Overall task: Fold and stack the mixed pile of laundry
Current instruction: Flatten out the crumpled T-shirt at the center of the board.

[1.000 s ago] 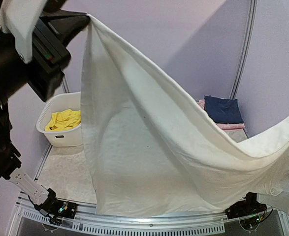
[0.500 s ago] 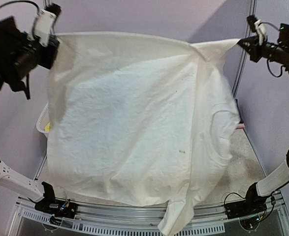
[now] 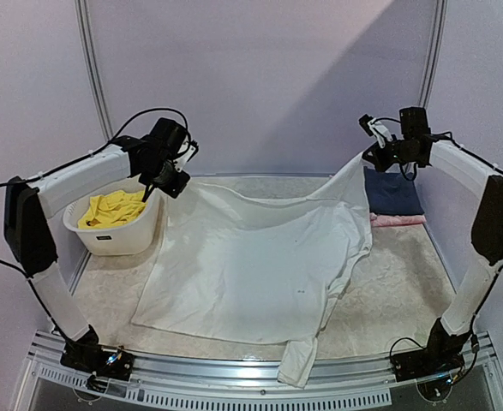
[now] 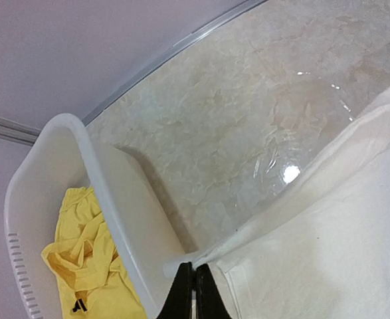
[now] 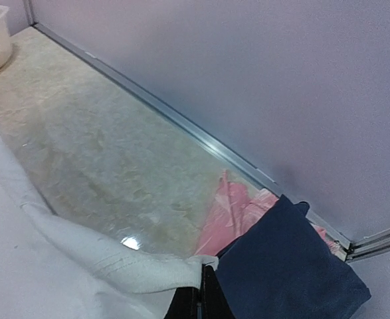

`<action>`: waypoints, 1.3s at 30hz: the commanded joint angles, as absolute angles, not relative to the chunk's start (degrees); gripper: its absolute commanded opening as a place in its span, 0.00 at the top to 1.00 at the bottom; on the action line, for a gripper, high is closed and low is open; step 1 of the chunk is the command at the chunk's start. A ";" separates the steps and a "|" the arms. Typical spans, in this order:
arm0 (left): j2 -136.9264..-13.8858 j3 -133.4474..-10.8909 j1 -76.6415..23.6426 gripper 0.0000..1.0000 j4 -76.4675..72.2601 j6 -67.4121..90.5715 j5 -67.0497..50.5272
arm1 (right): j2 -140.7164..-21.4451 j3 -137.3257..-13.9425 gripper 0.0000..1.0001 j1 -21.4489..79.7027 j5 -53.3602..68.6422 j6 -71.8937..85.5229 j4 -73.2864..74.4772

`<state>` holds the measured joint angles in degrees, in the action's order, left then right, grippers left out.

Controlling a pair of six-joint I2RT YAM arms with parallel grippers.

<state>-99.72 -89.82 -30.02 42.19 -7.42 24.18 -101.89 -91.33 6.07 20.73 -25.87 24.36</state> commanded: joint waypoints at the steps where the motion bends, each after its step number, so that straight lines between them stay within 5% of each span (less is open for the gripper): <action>1: -104.12 -95.64 -28.54 1.00 41.22 -6.12 19.07 | -110.67 -99.29 1.00 6.42 11.98 -23.53 18.56; 17: -111.90 -104.38 -24.67 1.00 40.85 -3.92 19.54 | -125.31 -115.29 1.00 8.61 3.91 -19.65 18.51; 29: -97.64 -113.61 -26.59 1.00 46.65 -1.56 21.33 | -107.11 -119.52 1.00 8.73 5.92 -18.14 26.68; 34: -96.53 -123.38 -27.86 1.00 52.48 -4.26 27.32 | -99.91 -122.10 1.00 8.79 6.56 -17.79 30.95; 39: -93.07 -120.74 -26.32 1.00 47.69 -11.86 39.41 | -95.14 -122.21 1.00 8.79 5.04 -16.88 32.70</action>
<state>-93.76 -122.85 -27.59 47.35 -5.85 28.34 -96.84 -122.41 8.64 6.31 -18.24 28.91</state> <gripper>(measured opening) 0.009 0.015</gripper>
